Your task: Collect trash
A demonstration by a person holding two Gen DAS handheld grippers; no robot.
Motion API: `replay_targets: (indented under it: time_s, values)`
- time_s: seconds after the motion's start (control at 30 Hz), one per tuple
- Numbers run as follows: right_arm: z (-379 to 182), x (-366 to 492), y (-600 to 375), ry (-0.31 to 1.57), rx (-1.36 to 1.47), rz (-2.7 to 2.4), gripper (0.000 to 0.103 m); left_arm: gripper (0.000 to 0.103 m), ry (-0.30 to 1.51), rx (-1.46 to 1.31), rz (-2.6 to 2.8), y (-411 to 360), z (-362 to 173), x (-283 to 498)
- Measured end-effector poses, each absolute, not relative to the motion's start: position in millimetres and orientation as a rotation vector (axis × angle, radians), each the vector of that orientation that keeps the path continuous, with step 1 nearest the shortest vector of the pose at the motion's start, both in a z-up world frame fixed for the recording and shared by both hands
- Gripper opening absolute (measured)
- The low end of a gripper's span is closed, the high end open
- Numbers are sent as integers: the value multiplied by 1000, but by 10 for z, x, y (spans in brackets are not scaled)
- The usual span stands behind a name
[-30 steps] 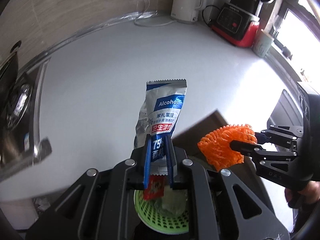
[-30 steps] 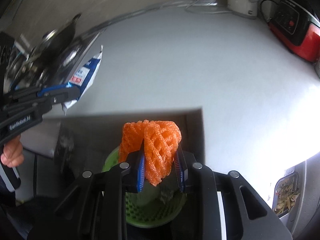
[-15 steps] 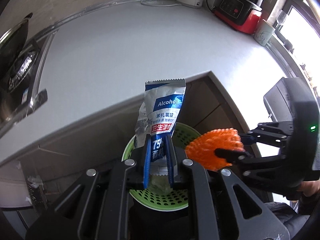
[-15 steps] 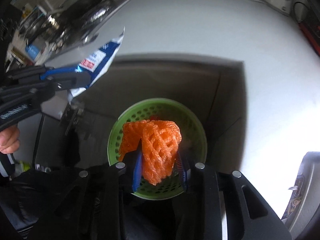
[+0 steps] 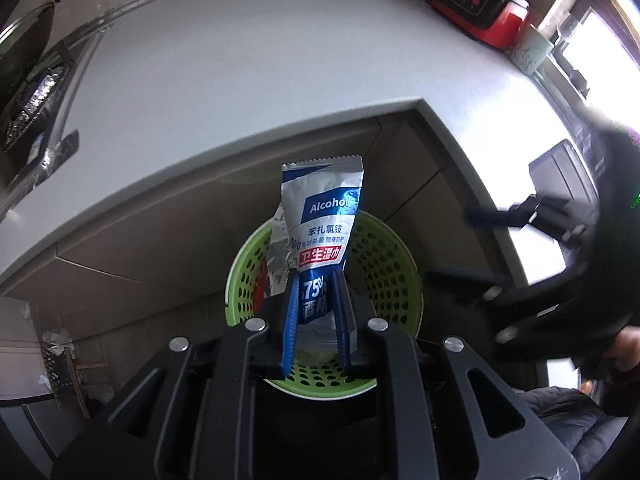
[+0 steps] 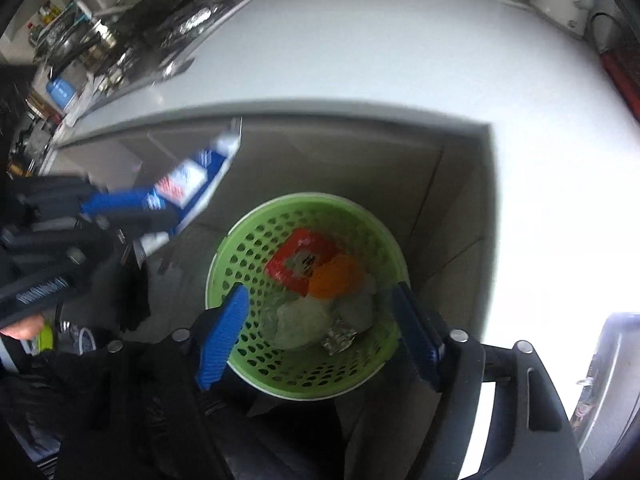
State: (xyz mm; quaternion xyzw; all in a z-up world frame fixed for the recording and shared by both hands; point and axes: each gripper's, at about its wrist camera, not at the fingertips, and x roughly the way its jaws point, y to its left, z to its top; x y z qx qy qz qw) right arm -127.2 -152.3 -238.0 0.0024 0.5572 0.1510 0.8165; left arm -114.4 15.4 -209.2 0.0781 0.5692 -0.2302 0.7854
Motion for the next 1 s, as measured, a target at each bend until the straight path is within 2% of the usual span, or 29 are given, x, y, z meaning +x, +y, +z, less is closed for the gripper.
replay_targets:
  time_s: [0.23,0.33,0.4,0.47,0.5,0.57,0.77,0.9,1.0]
  values:
    - [-2146,-1298,-1757,1125,25,246,80,16,1316,221,-562,17,-2429,-1188]
    - [-2135,-1296,-1795,1121,36,224,80,21,1366,214,-583,-36,-2568,-1178]
    - [-2140,-1319,-1815,1122,42,216,80,39,1399,217,-589,-72,-2674,-1169]
    - [-2149,-1338,-1831,1126,46,212,80,53,1414,216,-594,-99,-2746,-1163]
    - [-2159,-1347,-1836,1128,48,210,80,57,1427,209,-603,-116,-2798,-1160]
    - [-2182,-1357,-1844,1135,51,208,80,60,1446,206,-613,-138,-2868,-1156]
    - [-2203,-1382,-1856,1140,59,200,80,61,1476,216,-592,-181,-2966,-1110]
    - [-2173,-1374,-1871,1128,62,189,80,71,1418,239,-550,-154,-2829,-1067]
    - [-2132,-1360,-1910,1112,64,178,84,74,1354,233,-504,-106,-2604,-996]
